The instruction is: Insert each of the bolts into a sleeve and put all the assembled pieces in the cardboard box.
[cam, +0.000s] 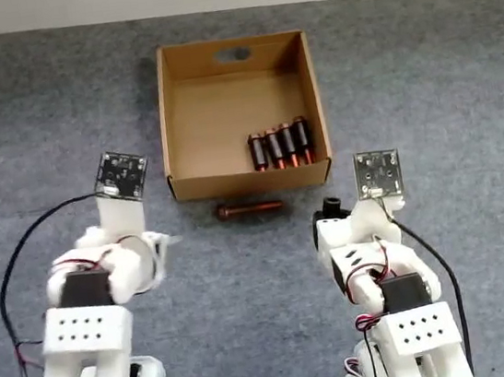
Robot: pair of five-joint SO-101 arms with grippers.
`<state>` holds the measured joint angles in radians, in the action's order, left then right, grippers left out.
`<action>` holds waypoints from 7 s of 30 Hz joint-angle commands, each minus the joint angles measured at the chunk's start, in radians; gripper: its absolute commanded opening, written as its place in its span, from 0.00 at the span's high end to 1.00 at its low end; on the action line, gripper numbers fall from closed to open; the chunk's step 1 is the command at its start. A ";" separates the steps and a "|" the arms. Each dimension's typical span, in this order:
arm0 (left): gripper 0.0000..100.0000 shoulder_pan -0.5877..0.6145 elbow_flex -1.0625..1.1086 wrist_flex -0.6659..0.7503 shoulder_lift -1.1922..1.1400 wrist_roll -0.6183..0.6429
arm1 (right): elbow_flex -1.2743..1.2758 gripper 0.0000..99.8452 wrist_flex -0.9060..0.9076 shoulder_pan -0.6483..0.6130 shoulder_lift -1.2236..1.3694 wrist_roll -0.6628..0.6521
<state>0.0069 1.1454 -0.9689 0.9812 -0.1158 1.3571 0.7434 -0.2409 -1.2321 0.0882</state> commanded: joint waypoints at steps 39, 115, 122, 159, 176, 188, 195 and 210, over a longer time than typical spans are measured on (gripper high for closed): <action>0.74 -0.288 -0.352 0.311 -0.766 0.216 | -0.002 0.99 -0.022 0.008 -0.013 0.003; 0.86 0.045 -0.716 -0.265 -0.986 0.091 | 0.022 0.99 -0.025 0.008 -0.016 0.003; 0.86 0.047 -0.653 -0.133 -0.989 0.465 | 0.022 0.99 -0.025 0.008 -0.016 0.003; 0.99 0.051 -0.776 -0.169 -1.196 0.597 | 0.024 0.99 -0.025 0.008 -0.016 0.002; 0.99 0.001 -0.628 -0.290 -0.835 0.181 | 0.024 0.99 -0.025 0.008 -0.016 0.002; 0.98 -0.170 -0.380 -0.041 -0.862 0.239 | 0.024 0.99 -0.025 0.008 -0.016 0.002; 0.84 -0.168 -0.461 -0.038 -0.917 0.261 | 0.024 0.99 -0.025 0.008 -0.016 0.002; 0.87 -0.170 -0.499 -0.037 -0.928 0.259 | 0.024 0.99 -0.025 0.008 -0.016 0.002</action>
<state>-0.1496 0.6544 -1.0180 0.0499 0.1404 1.3848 0.7434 -0.2409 -1.2321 0.0882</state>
